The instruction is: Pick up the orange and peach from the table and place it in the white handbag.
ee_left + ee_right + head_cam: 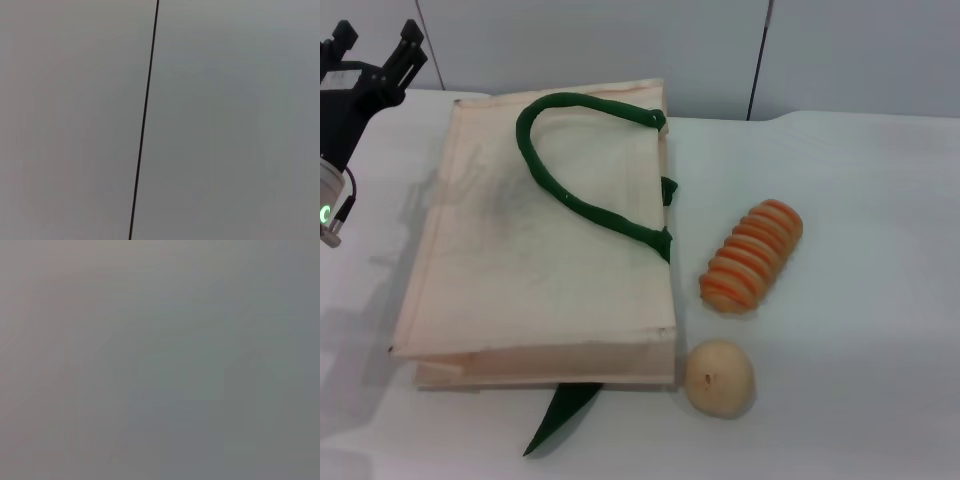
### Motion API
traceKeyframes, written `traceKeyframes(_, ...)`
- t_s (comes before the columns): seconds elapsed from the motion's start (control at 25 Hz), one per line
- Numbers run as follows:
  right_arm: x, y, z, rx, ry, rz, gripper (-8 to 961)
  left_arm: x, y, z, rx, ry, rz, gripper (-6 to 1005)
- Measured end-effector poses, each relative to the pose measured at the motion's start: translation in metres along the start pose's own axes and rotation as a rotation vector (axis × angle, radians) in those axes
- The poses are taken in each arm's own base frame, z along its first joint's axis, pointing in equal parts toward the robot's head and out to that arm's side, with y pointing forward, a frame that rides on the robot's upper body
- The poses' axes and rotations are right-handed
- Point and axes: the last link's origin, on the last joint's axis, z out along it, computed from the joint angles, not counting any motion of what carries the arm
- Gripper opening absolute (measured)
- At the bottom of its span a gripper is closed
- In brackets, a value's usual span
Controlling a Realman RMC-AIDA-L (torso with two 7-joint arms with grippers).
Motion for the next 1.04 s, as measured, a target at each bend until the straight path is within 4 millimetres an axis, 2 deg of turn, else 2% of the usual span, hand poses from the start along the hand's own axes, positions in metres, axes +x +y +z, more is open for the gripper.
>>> traceKeyframes(1.04, 0.0046, -0.0042, -0.0036, 0.017, 0.025, -0.001, 888, 0.0018, -0.0015, -0.0005, 0.013, 0.015, -0.015, 883)
